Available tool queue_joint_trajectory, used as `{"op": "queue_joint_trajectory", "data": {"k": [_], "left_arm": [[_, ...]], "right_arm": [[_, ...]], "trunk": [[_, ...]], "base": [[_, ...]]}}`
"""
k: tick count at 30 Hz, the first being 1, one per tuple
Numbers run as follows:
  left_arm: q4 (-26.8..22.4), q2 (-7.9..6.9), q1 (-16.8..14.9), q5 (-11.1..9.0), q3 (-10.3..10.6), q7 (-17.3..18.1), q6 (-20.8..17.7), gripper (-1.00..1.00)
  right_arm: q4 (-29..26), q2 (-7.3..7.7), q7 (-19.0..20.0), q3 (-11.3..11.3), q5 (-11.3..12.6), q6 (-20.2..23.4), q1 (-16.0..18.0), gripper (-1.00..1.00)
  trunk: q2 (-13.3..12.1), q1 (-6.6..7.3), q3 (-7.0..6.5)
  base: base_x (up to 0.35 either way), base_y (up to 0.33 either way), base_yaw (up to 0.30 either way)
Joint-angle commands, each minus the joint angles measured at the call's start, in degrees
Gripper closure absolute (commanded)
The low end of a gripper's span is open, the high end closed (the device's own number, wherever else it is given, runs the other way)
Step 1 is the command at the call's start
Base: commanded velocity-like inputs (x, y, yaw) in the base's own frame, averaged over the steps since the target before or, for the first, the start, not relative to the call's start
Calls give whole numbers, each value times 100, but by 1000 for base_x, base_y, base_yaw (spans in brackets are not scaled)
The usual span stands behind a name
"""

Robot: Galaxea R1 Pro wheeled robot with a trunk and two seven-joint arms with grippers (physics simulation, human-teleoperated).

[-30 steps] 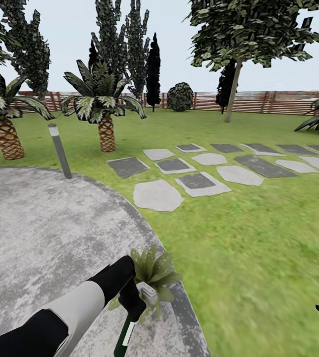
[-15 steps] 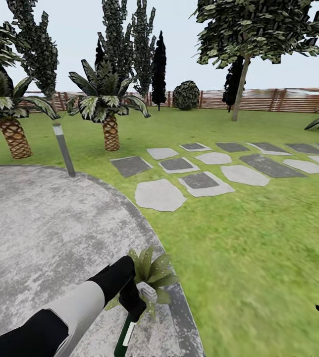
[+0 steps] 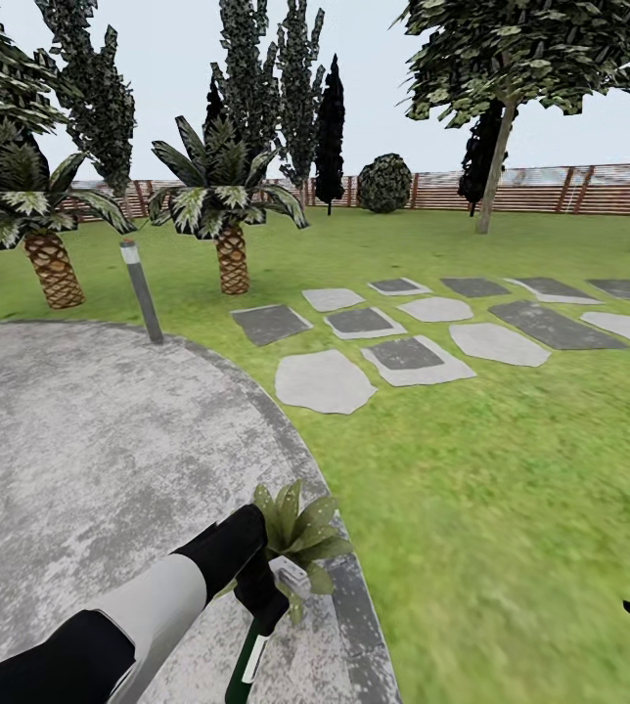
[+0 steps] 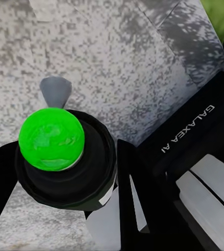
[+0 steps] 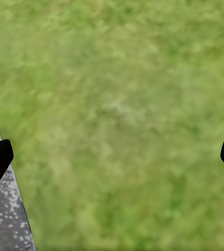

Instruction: Pick up the pesticide atomizer in the garden and spray insectifuge to fully cover both potted plants in the garden.

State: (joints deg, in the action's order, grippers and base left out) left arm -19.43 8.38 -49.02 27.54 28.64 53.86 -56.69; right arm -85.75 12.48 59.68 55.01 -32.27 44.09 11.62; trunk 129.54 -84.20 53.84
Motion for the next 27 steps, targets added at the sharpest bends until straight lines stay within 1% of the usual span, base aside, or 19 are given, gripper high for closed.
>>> {"op": "queue_joint_trajectory", "data": {"k": [1,14,20,27], "left_arm": [[-8,-1,-2,59,2,58,-19,100],[0,-10,15,59,1,56,-17,100],[-8,-11,15,61,1,55,-17,100],[-8,-11,15,67,-7,54,-17,100]], "right_arm": [[-6,0,56,9,-51,21,8,-100],[-4,0,57,7,-51,21,6,-100],[-5,0,55,7,-51,21,6,-100],[-4,0,54,6,-51,21,6,-100]], "trunk": [[3,1,6],[3,1,6],[3,1,6],[3,1,6]], "base": [[0,0,1],[-7,0,0],[-259,75,0],[-249,232,0]]}}
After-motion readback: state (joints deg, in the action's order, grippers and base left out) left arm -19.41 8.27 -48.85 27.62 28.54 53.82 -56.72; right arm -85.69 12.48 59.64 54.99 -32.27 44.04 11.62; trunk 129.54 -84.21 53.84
